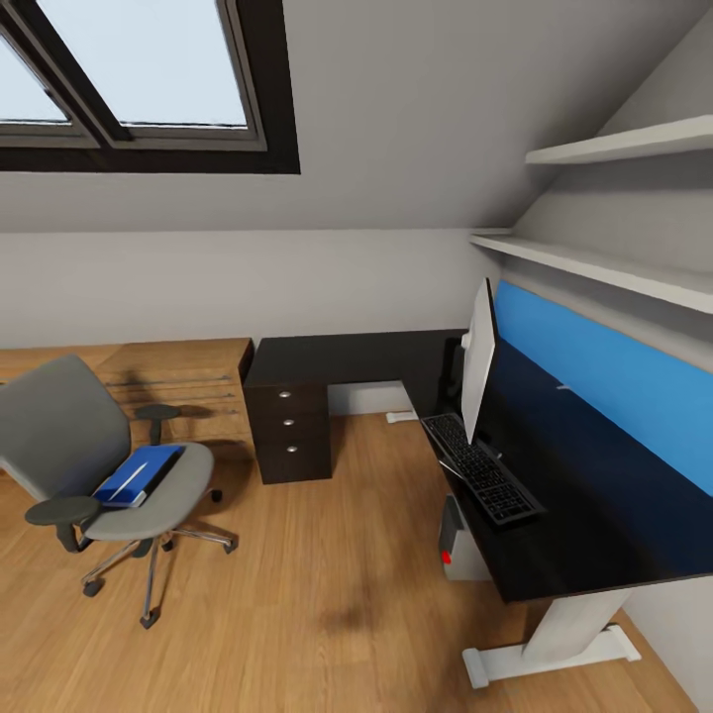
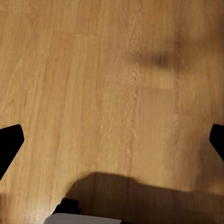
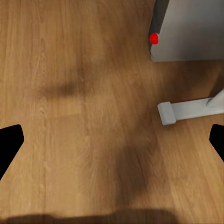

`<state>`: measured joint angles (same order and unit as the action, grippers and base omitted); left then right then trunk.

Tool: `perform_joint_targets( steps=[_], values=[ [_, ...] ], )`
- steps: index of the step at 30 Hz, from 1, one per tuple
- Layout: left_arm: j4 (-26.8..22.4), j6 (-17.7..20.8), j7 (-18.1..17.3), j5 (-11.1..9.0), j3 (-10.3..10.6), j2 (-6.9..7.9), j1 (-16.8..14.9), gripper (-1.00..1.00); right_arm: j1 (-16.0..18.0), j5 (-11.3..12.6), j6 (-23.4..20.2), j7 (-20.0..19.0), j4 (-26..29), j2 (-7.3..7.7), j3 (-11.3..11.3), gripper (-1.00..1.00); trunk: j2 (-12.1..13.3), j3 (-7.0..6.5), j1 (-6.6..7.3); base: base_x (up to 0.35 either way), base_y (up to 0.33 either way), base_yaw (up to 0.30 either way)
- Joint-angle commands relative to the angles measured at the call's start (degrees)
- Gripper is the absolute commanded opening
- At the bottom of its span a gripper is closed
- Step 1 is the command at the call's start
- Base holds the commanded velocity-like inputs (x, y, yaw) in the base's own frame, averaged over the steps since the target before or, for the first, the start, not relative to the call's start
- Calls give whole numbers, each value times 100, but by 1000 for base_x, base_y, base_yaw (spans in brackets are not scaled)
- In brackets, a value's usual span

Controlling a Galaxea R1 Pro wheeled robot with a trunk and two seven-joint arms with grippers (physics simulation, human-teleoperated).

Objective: In the bedroom, organize the workspace by keeping the computer under the desk, ensuring the monitor is on the desk, placing the keyboard on the desk next to the monitor, placing the mouse on the desk next to the keyboard, moving the folder from the swivel chair onto the desk next to the mouse, stacking the notebook on top of the folder with the pen on top of the notebook, and positioning the swivel chair next to the desk.

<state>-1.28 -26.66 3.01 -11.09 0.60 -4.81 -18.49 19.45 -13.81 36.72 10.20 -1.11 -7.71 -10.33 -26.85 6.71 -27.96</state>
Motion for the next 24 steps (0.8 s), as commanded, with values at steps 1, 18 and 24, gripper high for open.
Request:
perform_joint_targets(
  steps=[1,18,24],
  values=[
    [5,-18,15,-16,11,-2,-5,100,7,-61,19,34,-12,-1,-39,100,31,-7,20,0,0,0],
    [5,-26,24,-16,11,0,-5,100,6,-62,28,26,-12,-20,-34,100,352,-151,195,0,0,0],
    [5,-37,24,-21,5,5,-5,100,6,-39,17,55,0,-26,-49,100,352,-151,195,0,0,0]
  ],
)
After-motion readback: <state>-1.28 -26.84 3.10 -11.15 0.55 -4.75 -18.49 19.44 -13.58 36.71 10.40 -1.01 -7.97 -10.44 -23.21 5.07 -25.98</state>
